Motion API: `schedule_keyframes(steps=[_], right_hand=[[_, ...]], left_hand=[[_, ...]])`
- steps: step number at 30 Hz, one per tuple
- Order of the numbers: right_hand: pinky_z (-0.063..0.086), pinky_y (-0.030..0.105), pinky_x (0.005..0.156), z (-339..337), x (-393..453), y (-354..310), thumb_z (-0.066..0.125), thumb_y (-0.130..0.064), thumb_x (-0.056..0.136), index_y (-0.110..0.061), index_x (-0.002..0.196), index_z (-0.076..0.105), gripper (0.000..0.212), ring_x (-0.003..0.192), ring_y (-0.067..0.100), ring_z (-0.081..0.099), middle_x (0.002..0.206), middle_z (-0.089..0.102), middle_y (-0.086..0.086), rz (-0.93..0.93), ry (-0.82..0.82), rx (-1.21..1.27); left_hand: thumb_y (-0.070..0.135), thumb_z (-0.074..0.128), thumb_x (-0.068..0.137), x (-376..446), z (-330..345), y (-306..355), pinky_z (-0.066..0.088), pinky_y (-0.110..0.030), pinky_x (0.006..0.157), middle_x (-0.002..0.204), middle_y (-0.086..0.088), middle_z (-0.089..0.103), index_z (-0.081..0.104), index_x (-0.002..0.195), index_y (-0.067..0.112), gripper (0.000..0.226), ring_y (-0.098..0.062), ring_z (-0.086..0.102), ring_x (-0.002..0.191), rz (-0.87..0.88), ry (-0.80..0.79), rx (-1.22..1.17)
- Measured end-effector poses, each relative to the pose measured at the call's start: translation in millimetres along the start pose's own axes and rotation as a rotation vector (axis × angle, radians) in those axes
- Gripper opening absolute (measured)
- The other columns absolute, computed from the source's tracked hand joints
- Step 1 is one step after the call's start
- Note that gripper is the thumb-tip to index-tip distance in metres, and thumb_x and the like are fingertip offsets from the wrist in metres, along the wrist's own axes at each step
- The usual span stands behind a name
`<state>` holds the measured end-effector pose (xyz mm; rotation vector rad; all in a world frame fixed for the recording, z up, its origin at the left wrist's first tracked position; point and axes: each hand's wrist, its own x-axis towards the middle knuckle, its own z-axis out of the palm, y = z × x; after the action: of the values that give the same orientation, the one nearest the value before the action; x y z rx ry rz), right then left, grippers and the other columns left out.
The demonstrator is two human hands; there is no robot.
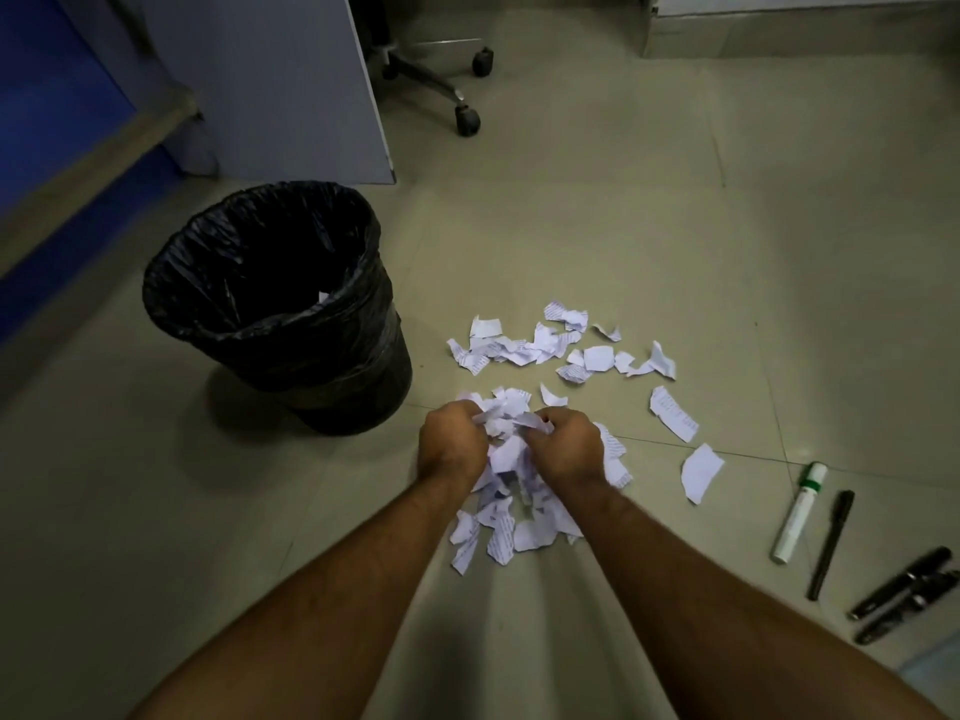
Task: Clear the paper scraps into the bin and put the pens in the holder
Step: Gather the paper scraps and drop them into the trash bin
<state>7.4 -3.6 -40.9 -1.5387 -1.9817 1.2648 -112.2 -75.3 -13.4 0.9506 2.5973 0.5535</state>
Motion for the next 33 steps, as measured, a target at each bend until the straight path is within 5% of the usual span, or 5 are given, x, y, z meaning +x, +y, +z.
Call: schedule_keyframes(steps=[7,15,20,27,33], right_hand=[[0.061,0.048,0.072,-29.7,3.2,-102.3,0.072,-0.035,0.076,-0.021,0.072,0.070,0.015,0.074,0.026,0.071,0.070,0.072,-0.001,-0.088,-0.022,0.261],[0.060,0.049,0.068,-33.4,-6.0,-253.4,0.074,-0.039,0.075,-0.020,0.077,0.073,0.019,0.072,0.030,0.069,0.068,0.071,-0.002,-0.265,0.035,0.423],[0.043,0.020,0.053,-1.7,-26.1,-302.8,0.069,-0.033,0.086,-0.023,0.079,0.069,0.012,0.062,0.006,0.058,0.067,0.064,-0.010,-0.390,0.001,0.250],[0.038,0.026,0.062,41.9,-31.2,-306.6,0.059,-0.040,0.089,-0.025,0.094,0.069,0.018,0.081,0.025,0.065,0.081,0.065,-0.003,-0.446,0.011,-0.210],[0.048,0.029,0.076,48.3,-23.9,-309.3,0.071,-0.029,0.082,-0.020,0.119,0.065,0.038,0.100,0.026,0.067,0.108,0.072,0.003,-0.492,-0.016,-0.299]], left_hand=[[0.016,0.060,0.087,4.9,-82.3,26.7,0.050,-0.031,0.066,0.080,-0.016,0.072,0.070,0.075,0.006,0.018,-0.034,0.068,0.080,-0.095,0.129,-0.346],[0.021,0.061,0.087,22.1,-233.5,48.0,0.052,-0.030,0.063,0.070,-0.008,0.070,0.072,0.074,0.009,0.020,-0.024,0.064,0.067,0.067,0.438,-0.396],[0.030,0.055,0.096,36.2,-259.7,7.5,0.037,-0.022,0.047,0.060,0.001,0.059,0.058,0.062,0.016,0.037,-0.017,0.057,0.059,0.005,0.476,-0.410],[0.032,0.057,0.092,44.0,-258.7,-35.6,0.056,-0.037,0.066,0.086,-0.004,0.069,0.063,0.084,0.018,0.017,-0.026,0.065,0.078,-0.018,0.359,-0.248],[0.014,0.065,0.085,53.8,-262.1,-43.1,0.051,-0.029,0.072,0.105,-0.001,0.070,0.068,0.107,0.020,0.023,-0.022,0.065,0.094,-0.045,0.292,-0.133]])
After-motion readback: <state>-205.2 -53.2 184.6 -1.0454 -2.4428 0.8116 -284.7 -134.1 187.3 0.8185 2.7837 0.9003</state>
